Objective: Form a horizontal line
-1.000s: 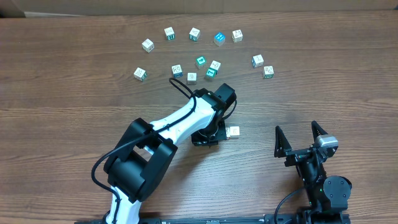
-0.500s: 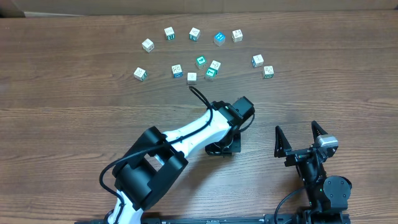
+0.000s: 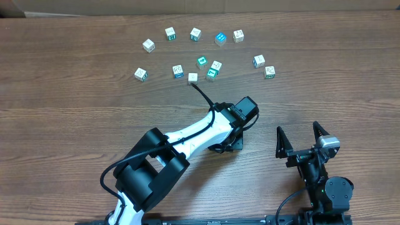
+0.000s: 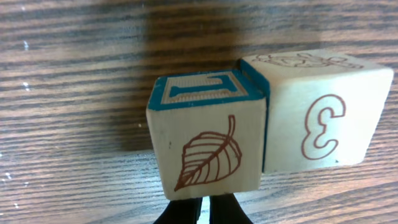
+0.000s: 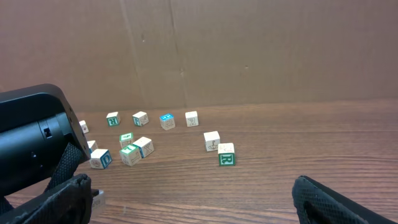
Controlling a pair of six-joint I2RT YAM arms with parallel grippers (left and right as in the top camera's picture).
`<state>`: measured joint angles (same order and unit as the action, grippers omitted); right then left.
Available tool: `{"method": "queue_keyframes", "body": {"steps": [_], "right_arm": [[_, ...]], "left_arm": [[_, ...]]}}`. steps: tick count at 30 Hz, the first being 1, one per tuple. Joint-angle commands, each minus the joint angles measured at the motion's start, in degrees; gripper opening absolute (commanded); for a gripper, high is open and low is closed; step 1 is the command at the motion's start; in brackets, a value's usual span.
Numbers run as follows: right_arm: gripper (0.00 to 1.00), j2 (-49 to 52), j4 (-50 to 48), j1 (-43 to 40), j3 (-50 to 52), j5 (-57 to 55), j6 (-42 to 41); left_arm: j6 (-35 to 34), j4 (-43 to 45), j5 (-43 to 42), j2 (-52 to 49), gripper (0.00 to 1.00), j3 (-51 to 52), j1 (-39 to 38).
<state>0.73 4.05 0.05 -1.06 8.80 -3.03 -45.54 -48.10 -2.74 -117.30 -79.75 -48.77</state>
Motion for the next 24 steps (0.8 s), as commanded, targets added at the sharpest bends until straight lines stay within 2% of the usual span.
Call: {"method": "queue_keyframes", "body": {"steps": [1, 24], "right_arm": [[1.00, -0.5, -0.3, 0.3, 0.6, 0.3, -0.3], [1.00, -0.5, -0.3, 0.3, 0.6, 0.3, -0.3]], "left_arm": [[-0.7, 0.5, 1.7, 0.4, 0.04, 0.6, 0.0], [-0.3, 1.5, 1.7, 0.4, 0.04, 0.6, 0.0]]}}
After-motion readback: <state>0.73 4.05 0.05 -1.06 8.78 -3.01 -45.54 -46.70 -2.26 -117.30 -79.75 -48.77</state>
